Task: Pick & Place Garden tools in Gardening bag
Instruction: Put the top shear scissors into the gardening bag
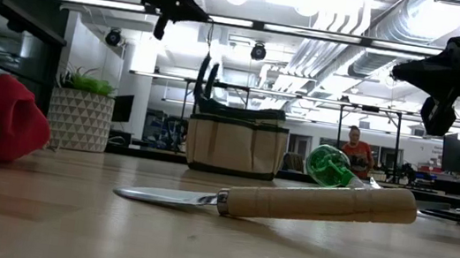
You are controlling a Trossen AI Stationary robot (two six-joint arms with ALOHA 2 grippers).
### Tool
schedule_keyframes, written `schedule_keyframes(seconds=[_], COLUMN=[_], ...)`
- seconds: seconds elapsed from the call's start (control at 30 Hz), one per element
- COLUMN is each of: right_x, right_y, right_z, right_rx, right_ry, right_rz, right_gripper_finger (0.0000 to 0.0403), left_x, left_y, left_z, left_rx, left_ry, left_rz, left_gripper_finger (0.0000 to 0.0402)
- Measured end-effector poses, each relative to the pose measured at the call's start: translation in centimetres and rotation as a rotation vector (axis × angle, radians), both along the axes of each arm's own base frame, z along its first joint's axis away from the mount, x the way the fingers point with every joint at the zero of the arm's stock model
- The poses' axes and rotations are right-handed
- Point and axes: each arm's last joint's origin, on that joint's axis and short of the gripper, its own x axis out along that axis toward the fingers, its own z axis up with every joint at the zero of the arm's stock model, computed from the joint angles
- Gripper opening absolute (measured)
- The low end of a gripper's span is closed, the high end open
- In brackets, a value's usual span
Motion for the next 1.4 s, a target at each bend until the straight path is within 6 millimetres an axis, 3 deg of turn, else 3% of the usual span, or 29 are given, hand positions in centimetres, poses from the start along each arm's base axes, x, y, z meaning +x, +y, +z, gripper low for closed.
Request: schedule_keyframes(seconds=[0.37, 0.67, 1.13, 1.4], right_x=[0.0, 0.0, 0.0, 0.0], right_y=[0.0, 0.0, 0.0, 0.0], right_z=[0.0, 0.0, 0.0, 0.0], right_rx=[0.0, 0.0, 0.0, 0.0], right_ry=[0.001, 0.0, 0.0, 0.0], right_rz=[0.0, 0.0, 0.0, 0.0], right_gripper_finger=[0.0002, 0.0002, 0.0002, 0.0003], left_x=[-0.4, -0.4, -0.9, -1.0], left_y=[-0.5, -0.5, -0.8, -0.9], left_z=[0.3, -2.8, -5.1, -5.4], left_rx=[0.006, -0.091, -0.145, -0.166], left_ry=[0.003, -0.074, -0.168, -0.216], left_rz=[-0.057, -0.051, -0.013, 0.006], left_gripper_finger=[0.0, 0.0, 0.0, 0.0])
